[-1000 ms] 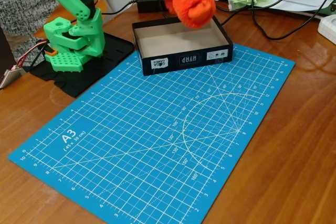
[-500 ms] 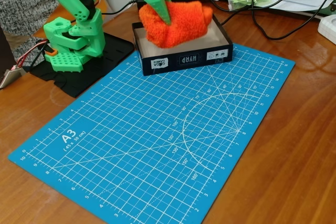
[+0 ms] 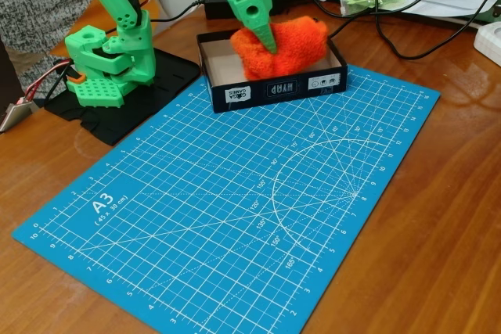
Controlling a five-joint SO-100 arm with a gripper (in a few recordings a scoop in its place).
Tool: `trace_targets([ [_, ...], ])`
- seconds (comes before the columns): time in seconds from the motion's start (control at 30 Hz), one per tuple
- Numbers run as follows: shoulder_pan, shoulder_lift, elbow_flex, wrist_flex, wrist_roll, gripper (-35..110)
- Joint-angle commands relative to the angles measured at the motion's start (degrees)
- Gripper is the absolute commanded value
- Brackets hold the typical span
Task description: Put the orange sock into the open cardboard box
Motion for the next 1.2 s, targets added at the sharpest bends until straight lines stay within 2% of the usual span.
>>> trace_targets([
  [0.0, -2.29, 4.04, -0.09, 2.46, 0.7, 24],
  [0.1, -3.43, 6.42, -0.88, 6.33, 2.02, 36],
  [0.33, -4.92, 8.79, -9.05, 17.93, 6.86, 43],
  [0.37, -4.83, 9.76, -10.02, 18.54, 8.53, 41],
  [0.5, 0.53, 13.01, -18.81, 18.28, 17.75, 0],
  [0.6, 7.56, 16.79, -26.98, 14.85, 32.96, 0],
  [0.67, 12.92, 23.73, -26.02, 7.47, 45.18, 0],
  [0.73, 18.54, 29.79, -23.64, 2.2, 56.34, 0],
  [0.87, 24.52, 43.95, -12.74, 1.32, 70.66, 0],
  [1.03, 29.71, 59.94, 10.9, 0.7, 76.55, 0],
  [1.17, 33.13, 65.48, 30.94, -7.03, 77.43, 0],
])
